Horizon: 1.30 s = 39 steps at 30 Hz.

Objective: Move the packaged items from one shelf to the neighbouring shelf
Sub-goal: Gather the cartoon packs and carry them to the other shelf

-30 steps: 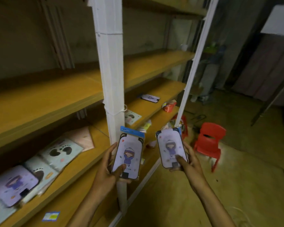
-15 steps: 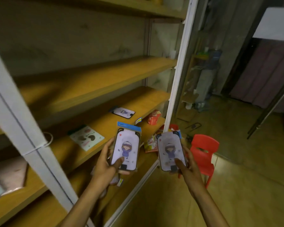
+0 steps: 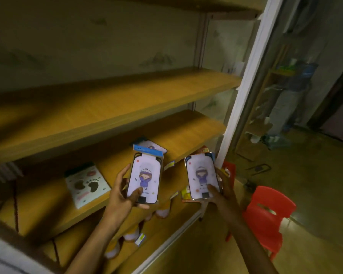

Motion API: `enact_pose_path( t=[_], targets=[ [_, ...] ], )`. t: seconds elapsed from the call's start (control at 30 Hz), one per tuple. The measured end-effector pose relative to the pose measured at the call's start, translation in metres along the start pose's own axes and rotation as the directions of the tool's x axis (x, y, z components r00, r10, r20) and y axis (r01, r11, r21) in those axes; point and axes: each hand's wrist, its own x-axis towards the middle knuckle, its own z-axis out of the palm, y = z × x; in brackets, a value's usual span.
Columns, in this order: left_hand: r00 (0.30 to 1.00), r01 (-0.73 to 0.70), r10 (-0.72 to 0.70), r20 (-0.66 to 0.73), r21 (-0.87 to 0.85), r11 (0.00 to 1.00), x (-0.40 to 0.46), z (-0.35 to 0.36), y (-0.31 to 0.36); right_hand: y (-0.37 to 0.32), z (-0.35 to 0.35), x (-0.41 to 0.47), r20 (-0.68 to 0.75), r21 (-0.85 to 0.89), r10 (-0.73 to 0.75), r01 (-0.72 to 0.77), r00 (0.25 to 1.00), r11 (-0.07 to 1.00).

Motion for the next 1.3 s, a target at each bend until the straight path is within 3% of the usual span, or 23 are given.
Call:
enact_pose_path(
  t=[0.2, 0.4, 0.67, 0.97, 1.13, 1.3],
  targets=[
    [0.987, -0.044, 0.044, -0.155, 0.005, 0.999, 0.062, 0.002, -0.004, -0.009, 0.022, 0.102, 0.169, -0.149, -0.020, 0.045, 0.985, 0.988],
    [0.958, -0.057, 0.038, -0.285, -0.058, 0.997, 0.102, 0.001, -0.001, -0.010, 0.056, 0.177, 0.291, -0.143, 0.044, -0.002, 0.956, 0.990],
    [0.872, -0.060, 0.032, -0.489, -0.041, 0.997, 0.112, -0.007, -0.009, 0.016, 0.112, 0.250, 0.492, -0.191, 0.102, -0.008, 0.865, 0.982],
    [0.765, -0.079, 0.051, -0.642, -0.015, 0.997, 0.093, 0.030, -0.016, 0.042, 0.146, 0.276, 0.668, -0.347, 0.241, 0.008, 0.704, 0.938],
    [0.716, -0.031, 0.042, -0.697, 0.028, 0.999, 0.083, 0.047, -0.024, 0.047, 0.140, 0.283, 0.678, -0.419, 0.190, 0.161, 0.710, 0.894],
    [0.712, -0.034, 0.036, -0.701, 0.018, 0.999, 0.091, 0.065, -0.029, 0.041, 0.122, 0.290, 0.718, -0.518, 0.104, 0.428, 0.688, 0.741]
  ],
)
